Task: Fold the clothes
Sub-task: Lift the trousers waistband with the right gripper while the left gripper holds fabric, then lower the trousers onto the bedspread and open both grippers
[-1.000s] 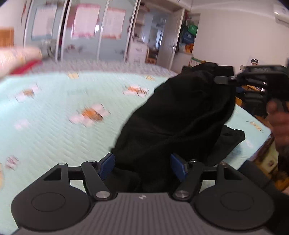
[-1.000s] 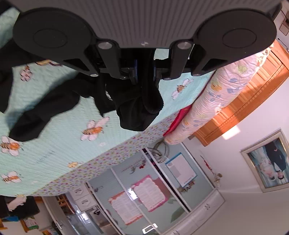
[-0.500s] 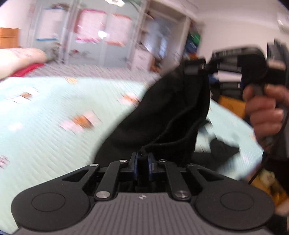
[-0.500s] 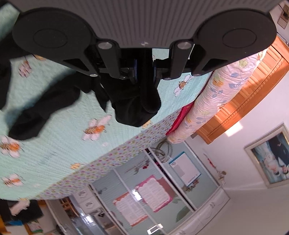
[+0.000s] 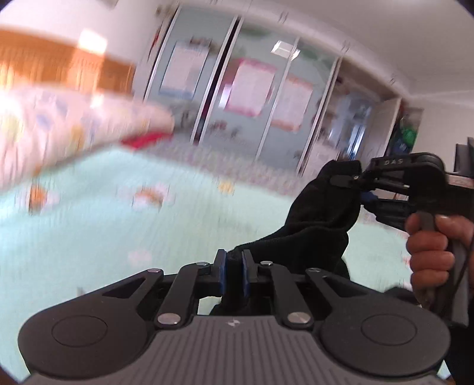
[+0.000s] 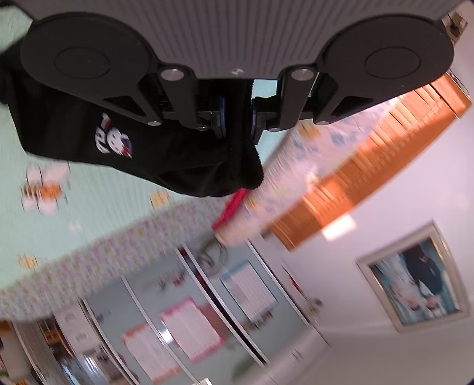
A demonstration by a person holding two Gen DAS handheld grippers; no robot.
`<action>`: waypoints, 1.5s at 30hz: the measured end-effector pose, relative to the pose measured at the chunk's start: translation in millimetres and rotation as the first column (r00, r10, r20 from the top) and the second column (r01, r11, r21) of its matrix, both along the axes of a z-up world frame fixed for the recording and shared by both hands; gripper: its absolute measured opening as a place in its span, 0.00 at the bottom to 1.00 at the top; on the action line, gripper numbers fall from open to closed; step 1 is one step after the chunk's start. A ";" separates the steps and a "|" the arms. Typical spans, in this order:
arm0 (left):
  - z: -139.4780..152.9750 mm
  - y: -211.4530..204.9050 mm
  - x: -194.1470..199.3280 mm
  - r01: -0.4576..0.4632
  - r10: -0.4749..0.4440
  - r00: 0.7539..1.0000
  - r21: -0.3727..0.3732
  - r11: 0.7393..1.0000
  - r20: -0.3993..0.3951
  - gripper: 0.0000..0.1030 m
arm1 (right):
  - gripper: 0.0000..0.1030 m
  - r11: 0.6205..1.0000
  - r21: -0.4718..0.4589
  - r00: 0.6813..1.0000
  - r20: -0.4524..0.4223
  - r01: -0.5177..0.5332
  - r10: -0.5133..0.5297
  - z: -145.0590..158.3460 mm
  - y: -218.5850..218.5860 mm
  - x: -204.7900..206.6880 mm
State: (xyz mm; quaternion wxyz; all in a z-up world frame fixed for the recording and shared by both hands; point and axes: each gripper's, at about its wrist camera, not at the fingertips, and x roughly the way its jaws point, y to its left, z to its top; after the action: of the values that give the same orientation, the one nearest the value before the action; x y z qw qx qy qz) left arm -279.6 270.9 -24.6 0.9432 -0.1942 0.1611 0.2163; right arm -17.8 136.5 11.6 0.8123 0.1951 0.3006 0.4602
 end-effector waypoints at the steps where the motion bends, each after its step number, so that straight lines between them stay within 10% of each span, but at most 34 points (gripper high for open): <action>1: -9.6 -0.4 -0.9 0.007 -0.007 1.000 -0.020 1.000 -0.025 0.10 | 0.15 1.000 -0.025 1.000 -0.027 -0.002 0.001 -13.6 1.0 -1.8; 7: -33.2 11.1 -4.4 0.016 -0.020 0.999 -0.096 0.995 -0.041 0.10 | 0.15 0.984 -0.177 0.997 -0.081 -0.014 -0.001 -54.7 24.7 -4.1; 14: -1.4 85.9 2.0 -0.184 0.185 0.983 -0.060 0.981 0.015 0.12 | 0.15 0.977 -0.178 0.993 -0.001 -0.119 0.121 6.2 161.7 11.9; 19: -30.3 136.5 -3.3 -0.357 0.344 0.928 -0.083 0.930 -0.141 0.13 | 0.52 0.970 -0.221 0.995 -0.047 -0.098 0.090 -17.1 232.4 19.8; 27: -94.7 90.0 -45.9 -0.348 0.296 0.931 -0.267 0.899 -0.215 0.25 | 0.66 0.967 -0.249 0.996 0.042 -0.062 0.075 -96.2 46.7 -6.8; 32: -106.9 54.6 -35.3 -0.273 0.210 0.950 -0.289 0.918 -0.232 0.40 | 0.66 0.952 -0.301 0.994 -0.075 0.055 -0.081 -129.5 -102.3 -8.3; 40: -119.9 97.9 13.0 -0.384 0.275 0.909 -0.375 0.844 -0.314 0.53 | 0.66 0.951 -0.271 0.939 -0.264 0.148 -0.222 -163.2 -229.7 -34.4; 42: -122.4 107.2 26.6 -0.388 0.274 0.907 -0.384 0.838 -0.320 0.45 | 0.66 0.949 -0.265 0.924 -0.290 0.172 -0.248 -167.9 -243.3 -34.4; 44: -122.8 111.2 38.4 -0.378 0.262 0.908 -0.369 0.849 -0.327 0.06 | 0.66 0.952 -0.238 0.913 -0.312 0.192 -0.262 -169.6 -252.0 -31.9; 45: -121.3 107.5 38.3 -0.390 0.273 0.901 -0.352 0.851 -0.338 0.05 | 0.66 0.953 -0.225 0.908 -0.322 0.201 -0.268 -169.7 -255.0 -30.8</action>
State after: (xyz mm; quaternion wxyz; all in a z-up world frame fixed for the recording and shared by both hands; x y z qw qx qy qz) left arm -241.4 378.5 -145.9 0.7969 -0.3812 0.2960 0.3633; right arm -48.5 -118.6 -158.1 0.8102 0.2312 0.4560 0.2867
